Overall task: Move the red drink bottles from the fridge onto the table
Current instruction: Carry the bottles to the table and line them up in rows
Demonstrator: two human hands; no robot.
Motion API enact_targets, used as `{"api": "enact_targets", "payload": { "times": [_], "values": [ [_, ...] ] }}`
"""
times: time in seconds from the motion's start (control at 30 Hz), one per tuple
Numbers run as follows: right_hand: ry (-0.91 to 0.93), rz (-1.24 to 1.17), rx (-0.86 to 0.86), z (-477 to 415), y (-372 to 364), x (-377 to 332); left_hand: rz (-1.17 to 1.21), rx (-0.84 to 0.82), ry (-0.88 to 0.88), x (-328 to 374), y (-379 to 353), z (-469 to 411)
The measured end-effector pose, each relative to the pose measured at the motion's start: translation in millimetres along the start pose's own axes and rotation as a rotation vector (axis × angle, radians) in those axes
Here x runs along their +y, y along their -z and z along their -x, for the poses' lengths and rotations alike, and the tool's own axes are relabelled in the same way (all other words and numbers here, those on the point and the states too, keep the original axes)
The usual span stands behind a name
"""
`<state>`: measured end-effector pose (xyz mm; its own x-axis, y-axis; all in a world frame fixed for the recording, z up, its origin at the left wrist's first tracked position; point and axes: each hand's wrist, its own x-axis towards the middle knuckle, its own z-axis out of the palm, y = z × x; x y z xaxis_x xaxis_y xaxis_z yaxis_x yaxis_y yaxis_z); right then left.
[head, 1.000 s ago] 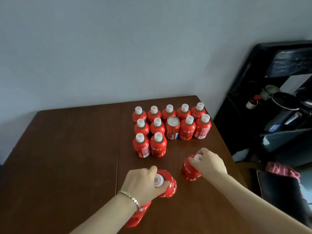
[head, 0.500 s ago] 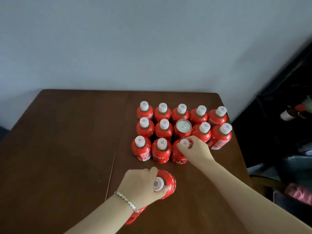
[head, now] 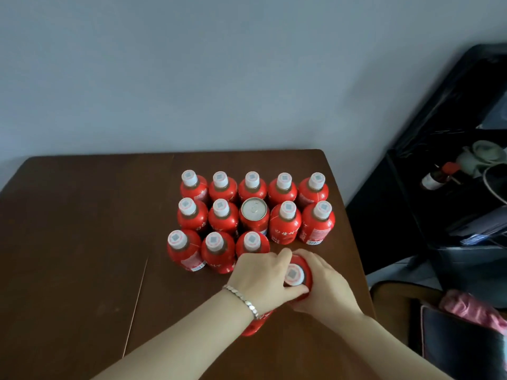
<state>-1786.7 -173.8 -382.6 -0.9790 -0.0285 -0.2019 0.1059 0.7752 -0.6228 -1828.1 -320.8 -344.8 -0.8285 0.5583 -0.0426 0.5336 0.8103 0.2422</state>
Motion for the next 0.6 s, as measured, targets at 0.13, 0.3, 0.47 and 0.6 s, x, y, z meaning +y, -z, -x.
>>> {"api": "enact_targets", "payload": {
  "times": [0.13, 0.3, 0.47, 0.6],
  "values": [
    [-0.193, -0.163, 0.256, -13.3, -3.7, 26.3, 0.005, -0.044, 0.052, 6.9, -6.7, -28.4],
    [-0.349, -0.281, 0.338, -23.0, -11.1, 50.0, -0.13, -0.072, 0.031, 13.6, -12.3, -52.3],
    [-0.425, -0.326, 0.251, -26.1, -20.6, 52.5, -0.294, 0.024, 0.008, 10.9, -25.2, -42.3],
    [-0.445, -0.364, 0.275, -25.6, -22.4, 47.6, -0.313, -0.006, 0.057, 6.2, -36.3, -41.6]
  ]
}}
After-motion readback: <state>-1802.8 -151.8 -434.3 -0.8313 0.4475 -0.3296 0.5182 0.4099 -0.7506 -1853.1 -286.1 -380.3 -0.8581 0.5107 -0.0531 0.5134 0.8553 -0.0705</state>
